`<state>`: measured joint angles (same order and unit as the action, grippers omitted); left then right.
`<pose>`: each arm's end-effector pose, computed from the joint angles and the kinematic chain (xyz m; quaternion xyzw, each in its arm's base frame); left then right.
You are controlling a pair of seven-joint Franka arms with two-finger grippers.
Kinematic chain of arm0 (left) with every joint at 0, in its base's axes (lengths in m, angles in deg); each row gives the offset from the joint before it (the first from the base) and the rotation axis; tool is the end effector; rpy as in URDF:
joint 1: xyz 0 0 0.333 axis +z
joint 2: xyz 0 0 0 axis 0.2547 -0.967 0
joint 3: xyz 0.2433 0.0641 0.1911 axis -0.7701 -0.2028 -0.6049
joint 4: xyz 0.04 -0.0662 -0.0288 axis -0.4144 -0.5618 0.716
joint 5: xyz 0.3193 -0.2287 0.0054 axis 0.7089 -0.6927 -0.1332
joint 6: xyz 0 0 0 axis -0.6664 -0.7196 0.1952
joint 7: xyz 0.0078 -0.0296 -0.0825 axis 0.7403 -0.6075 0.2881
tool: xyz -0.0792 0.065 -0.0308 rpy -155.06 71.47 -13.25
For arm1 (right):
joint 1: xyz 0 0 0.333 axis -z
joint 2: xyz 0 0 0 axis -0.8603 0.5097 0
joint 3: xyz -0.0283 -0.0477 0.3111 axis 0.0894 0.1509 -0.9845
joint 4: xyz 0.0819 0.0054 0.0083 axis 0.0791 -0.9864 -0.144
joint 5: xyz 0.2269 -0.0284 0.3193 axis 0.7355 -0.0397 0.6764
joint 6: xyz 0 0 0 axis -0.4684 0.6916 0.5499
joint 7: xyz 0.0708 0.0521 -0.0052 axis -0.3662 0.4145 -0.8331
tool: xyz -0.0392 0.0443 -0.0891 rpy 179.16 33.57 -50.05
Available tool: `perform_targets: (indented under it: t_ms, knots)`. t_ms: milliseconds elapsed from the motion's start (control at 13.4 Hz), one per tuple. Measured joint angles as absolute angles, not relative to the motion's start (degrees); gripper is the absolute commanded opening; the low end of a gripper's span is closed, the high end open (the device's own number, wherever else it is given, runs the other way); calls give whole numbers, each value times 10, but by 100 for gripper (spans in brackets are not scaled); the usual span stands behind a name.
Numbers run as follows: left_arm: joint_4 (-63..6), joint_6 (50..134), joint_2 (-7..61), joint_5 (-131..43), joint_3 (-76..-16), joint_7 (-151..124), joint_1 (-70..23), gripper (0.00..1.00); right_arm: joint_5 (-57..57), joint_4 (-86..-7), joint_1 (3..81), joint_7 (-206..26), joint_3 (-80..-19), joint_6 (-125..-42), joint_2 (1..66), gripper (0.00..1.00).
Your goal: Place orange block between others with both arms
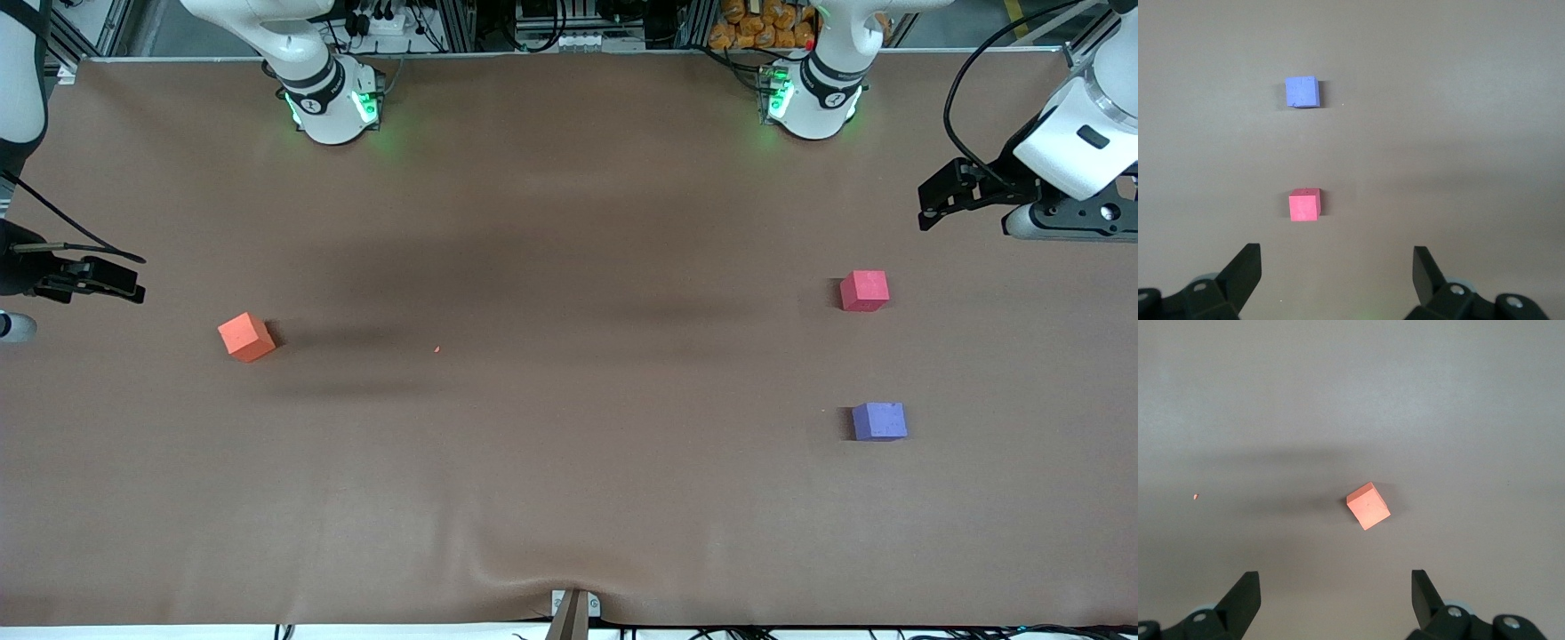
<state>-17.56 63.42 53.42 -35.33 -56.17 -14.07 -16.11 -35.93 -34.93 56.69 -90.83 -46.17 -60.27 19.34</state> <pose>0.5412 -0.0892 0.6394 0.9995 -0.0306 0.0026 0.0033 0.5990 -0.0578 0.5550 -0.9992 0.0059 0.0403 0.0011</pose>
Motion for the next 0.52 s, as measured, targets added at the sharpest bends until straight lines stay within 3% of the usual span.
perform_targets:
  t_ms: [522]
  knots:
    - [-175, 634, 534, -353, -562, -141, -161, 100, -359, -349, 567, -908, -462, -593, 193, 100]
